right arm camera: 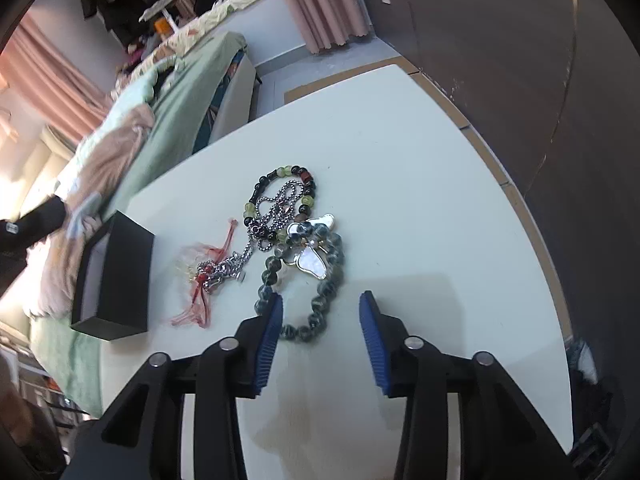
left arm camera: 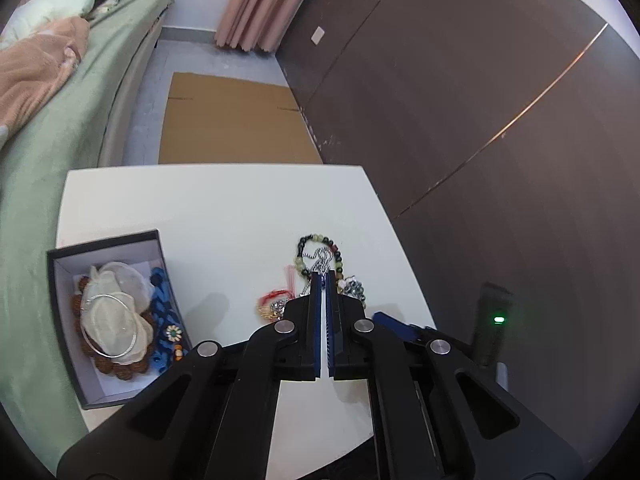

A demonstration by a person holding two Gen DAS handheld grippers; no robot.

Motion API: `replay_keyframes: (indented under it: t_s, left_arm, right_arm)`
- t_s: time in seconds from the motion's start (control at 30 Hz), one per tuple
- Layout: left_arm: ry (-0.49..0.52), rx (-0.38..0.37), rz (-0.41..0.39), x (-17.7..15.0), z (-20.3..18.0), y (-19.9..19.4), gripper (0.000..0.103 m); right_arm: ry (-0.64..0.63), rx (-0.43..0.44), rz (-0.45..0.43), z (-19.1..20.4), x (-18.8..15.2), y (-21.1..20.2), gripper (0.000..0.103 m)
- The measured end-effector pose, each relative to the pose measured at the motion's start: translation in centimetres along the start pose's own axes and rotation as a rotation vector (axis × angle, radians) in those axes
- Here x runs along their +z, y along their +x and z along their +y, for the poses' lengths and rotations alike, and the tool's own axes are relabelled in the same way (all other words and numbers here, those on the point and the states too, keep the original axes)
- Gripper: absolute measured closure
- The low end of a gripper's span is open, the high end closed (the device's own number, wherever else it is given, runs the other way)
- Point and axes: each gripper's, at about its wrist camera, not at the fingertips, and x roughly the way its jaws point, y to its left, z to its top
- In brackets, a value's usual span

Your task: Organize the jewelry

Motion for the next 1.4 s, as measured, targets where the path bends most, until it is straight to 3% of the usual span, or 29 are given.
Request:
replay_keyframes:
  t_s: [0.17,0.27,0.33,0.4,0.43,0.77,1.07,1.17,1.23,1.4]
  left_arm:
    - [0.006,0.015,-0.01,0.3,0.3,-0.9,0.1]
    - [-0.009,0.023,0.043,-0.1,0.7,0.2,0.096]
    - [-0.012,0.027,0.069,-0.7,0.7,1.3,0.07]
    - [-0.008,0.029,0.082,-1.2,0.7,2.0,0.06]
    - [-0.001,0.033,0.097,-1.6,0.6,2.6,0.06]
    - [0.053,0.081,0.183,-4.4,0.1,7.2,0.06]
    - [0.117,0.18,0.224,-5.1,0.1,10.9,0.062]
    - [0.146,0.233,0.213,-5.4,0.1,11.3,0.079]
    - [0.165,0.273,0.214,-5.4,0.2,11.3,0.099]
    - [0.161,0.239,0.2,-5.0,0.4,9.3,0.099]
  right_arm:
    - [-0.056,-0.071,-0.005,1.3,0.5,0.6,0.067]
    - [-0.129,-0.163,-0.008,2.6,0.4,0.9,0.075]
    - [-0.165,-0.209,-0.015,2.8,0.2,0.9,0.086]
    - [-0.155,-0.206,-0.015,2.5,0.2,0.6,0.093]
    - [-0.139,-0.188,-0.011,2.1,0.2,0.4,0.093]
    - [0.011,-0.009,-0.09,-1.5,-0.6,-2.8,0.093]
    - [0.085,0.133,-0.149,-2.5,-0.1,-4.8,0.093]
    - [0.105,0.184,-0.162,-2.9,0.1,-5.1,0.093]
    - [0.112,0.207,-0.169,-2.9,0.2,-5.3,0.093]
    - [0.115,0.227,-0.174,-2.6,0.3,-5.4,0.093]
